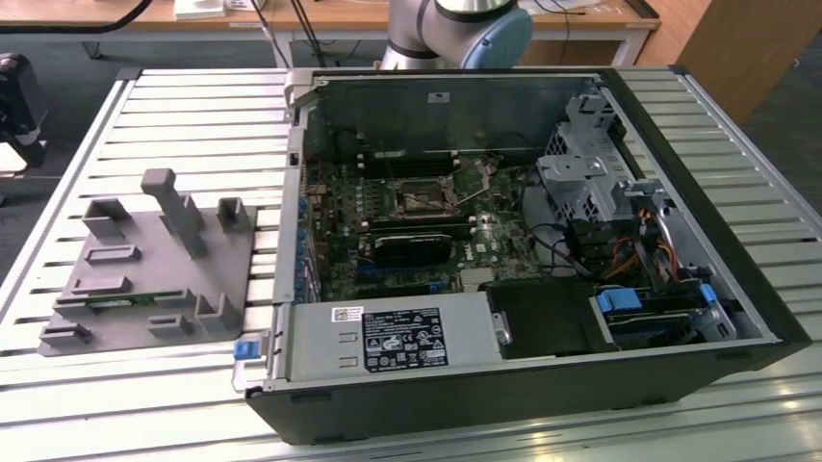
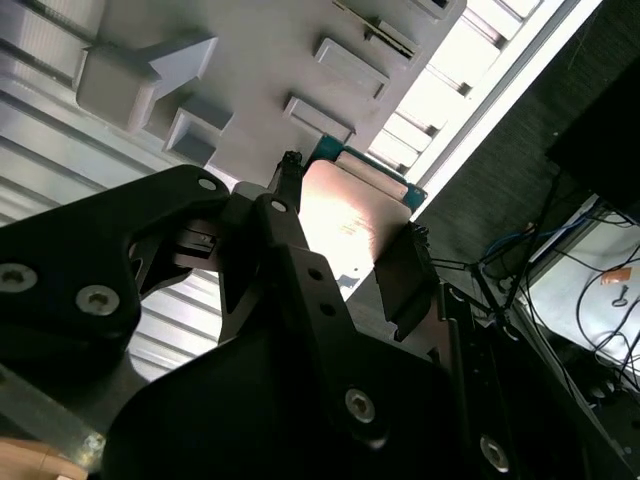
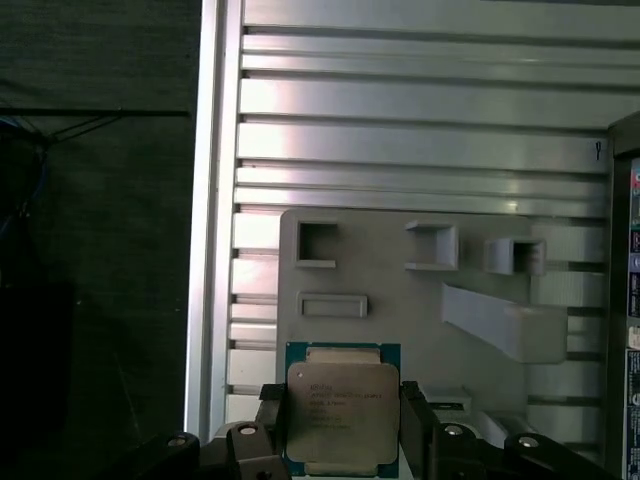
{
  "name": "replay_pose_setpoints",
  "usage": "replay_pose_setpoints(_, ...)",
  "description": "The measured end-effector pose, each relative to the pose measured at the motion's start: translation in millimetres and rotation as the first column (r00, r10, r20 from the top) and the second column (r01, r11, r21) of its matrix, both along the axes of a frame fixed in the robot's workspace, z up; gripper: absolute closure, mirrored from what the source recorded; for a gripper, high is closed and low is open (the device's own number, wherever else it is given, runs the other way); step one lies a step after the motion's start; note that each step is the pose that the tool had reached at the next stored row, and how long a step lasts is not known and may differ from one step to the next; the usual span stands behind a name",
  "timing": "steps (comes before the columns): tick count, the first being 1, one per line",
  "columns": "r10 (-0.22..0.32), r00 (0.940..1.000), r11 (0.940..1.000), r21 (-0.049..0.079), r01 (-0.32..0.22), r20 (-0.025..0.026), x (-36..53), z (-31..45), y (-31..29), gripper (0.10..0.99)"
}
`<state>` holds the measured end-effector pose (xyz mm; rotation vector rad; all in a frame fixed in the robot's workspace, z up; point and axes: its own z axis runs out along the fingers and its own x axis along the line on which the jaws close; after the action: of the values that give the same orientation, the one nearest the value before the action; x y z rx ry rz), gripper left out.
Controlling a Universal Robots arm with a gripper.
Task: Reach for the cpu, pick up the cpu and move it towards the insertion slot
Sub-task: 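Reach for the cpu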
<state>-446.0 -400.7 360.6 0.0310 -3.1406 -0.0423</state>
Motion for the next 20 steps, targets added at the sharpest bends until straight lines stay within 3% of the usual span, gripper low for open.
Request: replay_pose_setpoints(20,0.0,1.0,1.0,-0.007,0.0,0.0,0.0,26.4,1.3,0.545)
